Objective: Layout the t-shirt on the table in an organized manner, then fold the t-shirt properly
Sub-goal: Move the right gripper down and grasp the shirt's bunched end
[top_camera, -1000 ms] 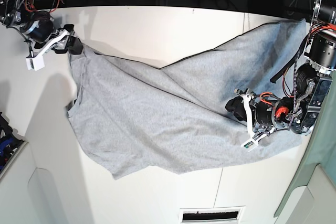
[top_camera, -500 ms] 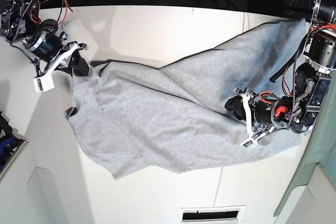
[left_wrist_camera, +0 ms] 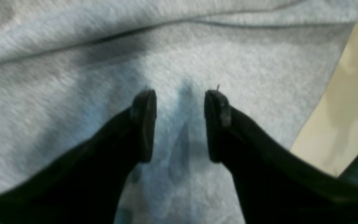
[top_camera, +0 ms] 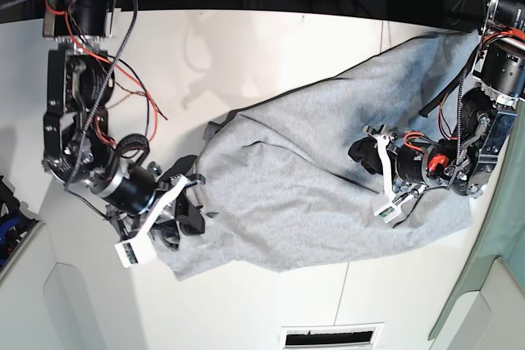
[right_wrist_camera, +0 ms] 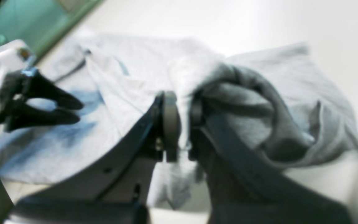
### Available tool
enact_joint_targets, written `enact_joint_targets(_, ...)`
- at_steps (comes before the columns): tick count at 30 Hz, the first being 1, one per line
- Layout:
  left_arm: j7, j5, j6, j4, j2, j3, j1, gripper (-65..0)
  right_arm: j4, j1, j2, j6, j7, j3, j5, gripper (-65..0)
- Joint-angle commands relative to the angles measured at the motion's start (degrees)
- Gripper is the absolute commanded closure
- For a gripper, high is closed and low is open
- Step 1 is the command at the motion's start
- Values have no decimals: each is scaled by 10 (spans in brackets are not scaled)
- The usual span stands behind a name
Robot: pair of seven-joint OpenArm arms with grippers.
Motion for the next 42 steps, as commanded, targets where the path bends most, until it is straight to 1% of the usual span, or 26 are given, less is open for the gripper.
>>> enact_joint_targets(1,-8,-7,-2,9,-6,-4,-13,-282,-19,33,0,2,26,-16,1,0)
enact_joint_targets(5,-7,1,-2,9,4,-4,-12,-282,-134,90,-1,1,71,-78,-5,0)
enact_joint_targets(6,-7,4,-2,9,7,-4,-12,-282,-159,100,-2,-4,76,-91,-6,-36)
enact_joint_targets(7,-7,6,-2,9,9,-4,-12,-282,-184,110,-4,-14,81,-104,-5,-118)
enact_joint_targets(8,-7,6,-2,9,10,-4,-12,-282,-206,118,-9,-28,87,-114,-5,-176)
enact_joint_targets(9,-7,6,-2,9,9,-4,-12,-282,-226,125,-12,-39,92,-123,-8,-203)
enact_joint_targets(13,3,5,-2,9,9,-4,-12,-282,-252,134,-17,-40,81,-129,-11,-208)
enact_joint_targets(15,3,5,-2,9,9,-4,-12,-282,-249,134,-17,-40,56,-119,-11,-207)
enact_joint_targets(17,3,5,-2,9,9,-4,-12,-282,-240,133,-17,-40,17,-101,-9,-206)
enact_joint_targets(19,4,6,-2,9,9,-4,-10,-282,-227,130,-17,-40,-19,-75,6,-206)
enact_joint_targets(21,9,6,-2,9,9,-4,-7,-282,-206,119,-17,-40,-38,-41,27,-206)
enact_joint_targets(25,29,8,-2,9,9,-4,-6,-282,-145,81,-17,-32,-54,33,61,-206)
enact_joint_targets(28,31,25,-2,9,9,-4,-6,-282,-106,56,-17,-24,-63,77,68,-206)
enact_joint_targets(30,31,34,-2,9,9,-4,-6,-282,-101,47,-6,-24,-85,96,70,-206)
enact_joint_targets(34,28,38,2,9,9,-4,-6,-282,-102,10,27,-25,-83,99,91,-206)
enact_joint_targets(38,17,43,2,9,10,-4,-6,-282,-102,-28,40,-12,-67,99,90,-206)
enact_joint_targets(42,18,60,2,9,9,-4,-6,-282,-102,-53,51,-11,-65,99,92,-206)
